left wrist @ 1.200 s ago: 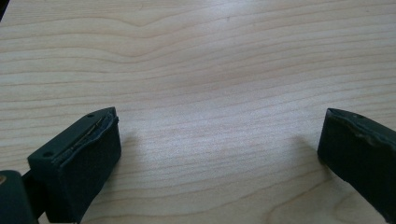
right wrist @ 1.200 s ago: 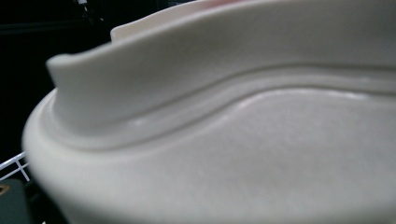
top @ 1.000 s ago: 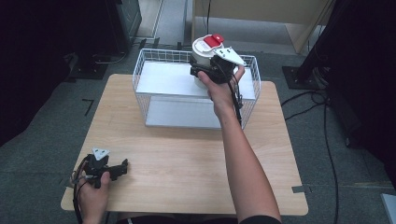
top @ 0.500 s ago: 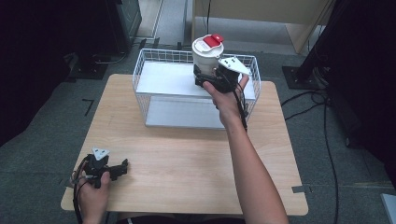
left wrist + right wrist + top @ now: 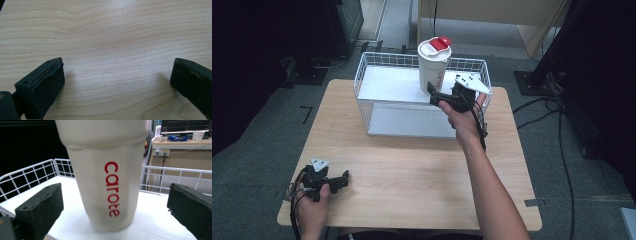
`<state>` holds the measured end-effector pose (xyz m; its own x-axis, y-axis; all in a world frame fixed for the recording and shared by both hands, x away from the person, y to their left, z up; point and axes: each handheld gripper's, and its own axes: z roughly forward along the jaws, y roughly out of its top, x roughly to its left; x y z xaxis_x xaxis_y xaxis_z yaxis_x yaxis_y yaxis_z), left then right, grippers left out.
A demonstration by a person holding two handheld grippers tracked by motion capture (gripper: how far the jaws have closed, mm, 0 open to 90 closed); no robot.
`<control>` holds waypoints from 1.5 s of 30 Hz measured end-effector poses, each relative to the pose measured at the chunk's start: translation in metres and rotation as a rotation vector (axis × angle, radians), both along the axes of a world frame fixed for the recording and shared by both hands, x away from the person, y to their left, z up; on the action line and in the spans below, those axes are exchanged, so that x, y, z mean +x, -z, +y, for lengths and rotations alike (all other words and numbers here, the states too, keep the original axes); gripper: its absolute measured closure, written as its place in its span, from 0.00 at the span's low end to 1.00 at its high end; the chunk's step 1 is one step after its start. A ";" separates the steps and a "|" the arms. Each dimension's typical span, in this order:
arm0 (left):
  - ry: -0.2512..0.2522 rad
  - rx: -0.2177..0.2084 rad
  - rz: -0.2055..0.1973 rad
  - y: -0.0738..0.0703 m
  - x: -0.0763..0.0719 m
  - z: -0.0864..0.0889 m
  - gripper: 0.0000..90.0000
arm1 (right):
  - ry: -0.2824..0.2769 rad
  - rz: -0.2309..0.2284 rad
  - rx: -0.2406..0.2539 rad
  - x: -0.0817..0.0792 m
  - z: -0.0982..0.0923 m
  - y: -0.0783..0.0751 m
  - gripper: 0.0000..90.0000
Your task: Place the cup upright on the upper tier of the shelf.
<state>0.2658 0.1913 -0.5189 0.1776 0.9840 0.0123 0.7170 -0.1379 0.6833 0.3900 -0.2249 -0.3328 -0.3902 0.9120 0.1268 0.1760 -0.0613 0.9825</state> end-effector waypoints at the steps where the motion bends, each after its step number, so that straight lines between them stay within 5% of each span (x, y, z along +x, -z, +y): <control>1: 0.000 0.000 0.000 0.000 0.000 0.000 0.00 | -0.001 -0.002 -0.003 -0.002 -0.001 0.001 0.01; 13: -0.002 -0.002 -0.002 0.000 0.000 0.000 0.00 | -0.004 -0.010 0.006 -0.033 -0.026 0.012 0.01; 42: -0.001 -0.001 -0.001 0.000 0.000 0.000 0.00 | 0.048 0.035 -0.016 -0.111 -0.099 0.073 0.01; 45: 0.002 -0.003 -0.001 0.000 0.000 0.000 0.00 | 0.076 0.056 -0.064 -0.127 -0.111 0.084 0.01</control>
